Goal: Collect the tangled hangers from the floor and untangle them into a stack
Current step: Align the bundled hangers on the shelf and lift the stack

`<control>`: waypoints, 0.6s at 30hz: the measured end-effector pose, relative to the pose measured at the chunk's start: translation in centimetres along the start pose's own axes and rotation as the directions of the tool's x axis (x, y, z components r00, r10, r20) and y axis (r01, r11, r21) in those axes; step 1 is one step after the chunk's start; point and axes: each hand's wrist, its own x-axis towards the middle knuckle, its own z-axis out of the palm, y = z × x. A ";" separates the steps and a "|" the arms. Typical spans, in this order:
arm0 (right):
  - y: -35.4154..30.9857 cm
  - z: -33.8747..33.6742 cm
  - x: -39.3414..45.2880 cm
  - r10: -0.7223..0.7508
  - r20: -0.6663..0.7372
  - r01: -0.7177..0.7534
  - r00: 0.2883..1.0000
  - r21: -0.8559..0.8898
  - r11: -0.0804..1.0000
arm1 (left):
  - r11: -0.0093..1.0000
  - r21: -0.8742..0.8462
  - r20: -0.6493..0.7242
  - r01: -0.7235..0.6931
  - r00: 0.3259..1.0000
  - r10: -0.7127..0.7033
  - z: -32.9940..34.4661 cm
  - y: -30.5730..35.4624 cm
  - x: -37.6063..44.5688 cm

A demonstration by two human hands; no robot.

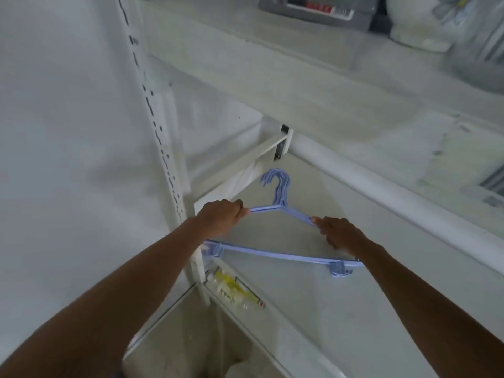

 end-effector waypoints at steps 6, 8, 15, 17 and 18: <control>-1.4 -1.5 6.8 0.129 -0.054 -0.136 0.990 -0.173 0.975 | 0.999 0.041 -0.063 0.033 0.998 -0.030 1.9 -1.1 5.9; -1.9 -1.1 7.9 0.134 -0.115 -0.156 0.984 -0.209 0.965 | 0.999 -0.020 -0.041 0.030 0.999 -0.030 2.5 -1.5 6.5; -2.4 0.8 8.8 0.091 -0.223 -0.137 0.971 -0.201 0.970 | 0.993 -0.106 -0.080 -0.051 0.996 0.043 3.5 -2.3 6.9; -2.7 0.3 8.6 0.135 -0.221 -0.168 0.966 -0.136 0.976 | 0.993 -0.112 -0.061 -0.029 0.998 0.023 3.1 -2.3 6.8; -3.0 0.1 8.2 0.140 -0.217 -0.170 0.966 -0.124 0.978 | 0.994 -0.109 -0.043 -0.013 0.999 0.008 2.7 -2.0 6.6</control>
